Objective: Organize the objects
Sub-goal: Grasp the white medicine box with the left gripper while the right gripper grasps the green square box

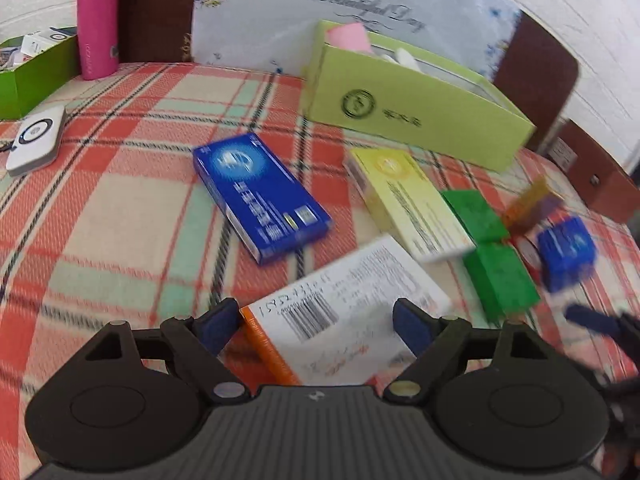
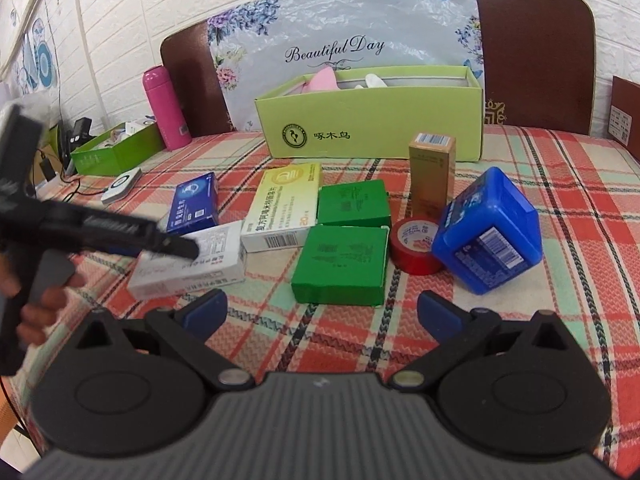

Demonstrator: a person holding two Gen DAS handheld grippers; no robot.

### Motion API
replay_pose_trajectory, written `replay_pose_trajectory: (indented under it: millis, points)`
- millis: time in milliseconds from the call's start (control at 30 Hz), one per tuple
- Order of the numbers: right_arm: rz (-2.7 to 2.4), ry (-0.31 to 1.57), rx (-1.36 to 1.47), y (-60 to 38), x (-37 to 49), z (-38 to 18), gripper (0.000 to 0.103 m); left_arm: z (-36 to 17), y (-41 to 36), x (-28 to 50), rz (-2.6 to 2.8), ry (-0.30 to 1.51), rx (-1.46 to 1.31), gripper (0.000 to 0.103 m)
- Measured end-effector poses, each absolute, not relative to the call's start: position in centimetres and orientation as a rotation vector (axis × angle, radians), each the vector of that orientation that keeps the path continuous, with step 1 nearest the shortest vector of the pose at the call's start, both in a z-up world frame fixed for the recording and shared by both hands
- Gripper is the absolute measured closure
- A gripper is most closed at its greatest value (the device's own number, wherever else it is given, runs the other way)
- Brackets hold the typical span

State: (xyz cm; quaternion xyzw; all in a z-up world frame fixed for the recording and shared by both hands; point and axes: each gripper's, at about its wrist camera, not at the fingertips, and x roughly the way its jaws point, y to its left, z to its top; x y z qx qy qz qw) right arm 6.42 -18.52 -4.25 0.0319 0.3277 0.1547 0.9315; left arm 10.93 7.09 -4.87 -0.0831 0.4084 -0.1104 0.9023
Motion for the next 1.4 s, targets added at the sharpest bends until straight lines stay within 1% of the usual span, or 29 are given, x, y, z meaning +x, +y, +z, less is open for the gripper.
replay_pose_trajectory:
  millis: [133,267,300,333,400,633,700,733,767,800,833,967,1067,1300,1367,1400]
  points:
    - [0.344,0.672,0.002,-17.4,8.0,-5.0,0.000,-4.7,7.3,9.8,-0.286,0.844,-0.146,0.017]
    - [0.280,0.670,-0.011,-16.7,10.1,-5.9,0.006,-3.9,7.1,10.0,-0.280,0.820,-0.094,0.017]
    - [0.269,0.684,0.013,-16.8,10.7,-6.2,0.011,-3.8,6.9,10.1,-0.282,0.812,-0.083,0.017]
    - [0.264,0.705,0.027,-16.8,11.0,-6.5,0.026,-3.7,6.5,10.2,-0.289,0.806,-0.066,0.016]
    - [0.229,0.695,-0.026,-16.7,10.5,-6.5,0.039,-3.5,5.4,10.4,-0.290,0.801,-0.019,0.016]
    - [0.324,0.753,-0.063,-18.7,5.9,-5.6,0.039,-5.0,1.7,11.2,-0.294,0.827,0.135,0.017]
    - [0.343,0.759,-0.068,-19.2,4.4,-5.5,0.038,-5.0,0.9,10.6,-0.264,0.846,0.147,0.022]
    - [0.338,0.763,-0.063,-19.4,3.9,-5.4,0.038,-4.8,0.4,10.1,-0.258,0.858,0.147,0.027]
    - [0.329,0.764,-0.057,-19.6,3.6,-5.4,0.038,-4.6,-0.1,9.5,-0.276,0.875,0.136,0.029]
    - [0.313,0.764,-0.048,-19.9,3.2,-5.3,0.035,-4.4,-0.6,8.9,-0.298,0.885,0.121,0.029]
    - [0.298,0.764,-0.038,-20.0,3.0,-5.3,0.028,-4.3,-1.1,8.4,-0.322,0.893,0.104,0.028]
    - [0.289,0.750,-0.032,-19.9,2.8,-5.1,0.027,-4.4,-2.6,7.8,-0.301,0.881,0.095,0.028]
    - [0.285,0.742,-0.049,-19.7,2.8,-5.2,0.027,-4.7,-2.7,8.3,-0.276,0.908,0.073,0.028]
    - [0.285,0.747,-0.055,-19.1,3.0,-5.6,0.030,-4.6,-2.6,8.5,-0.269,0.912,0.066,0.029]
    - [0.279,0.746,-0.062,-19.0,3.0,-5.6,0.033,-4.7,-2.7,8.5,-0.267,0.909,0.070,0.029]
    - [0.277,0.747,-0.066,-18.9,3.0,-5.6,0.040,-4.7,-2.7,8.5,-0.267,0.908,0.067,0.029]
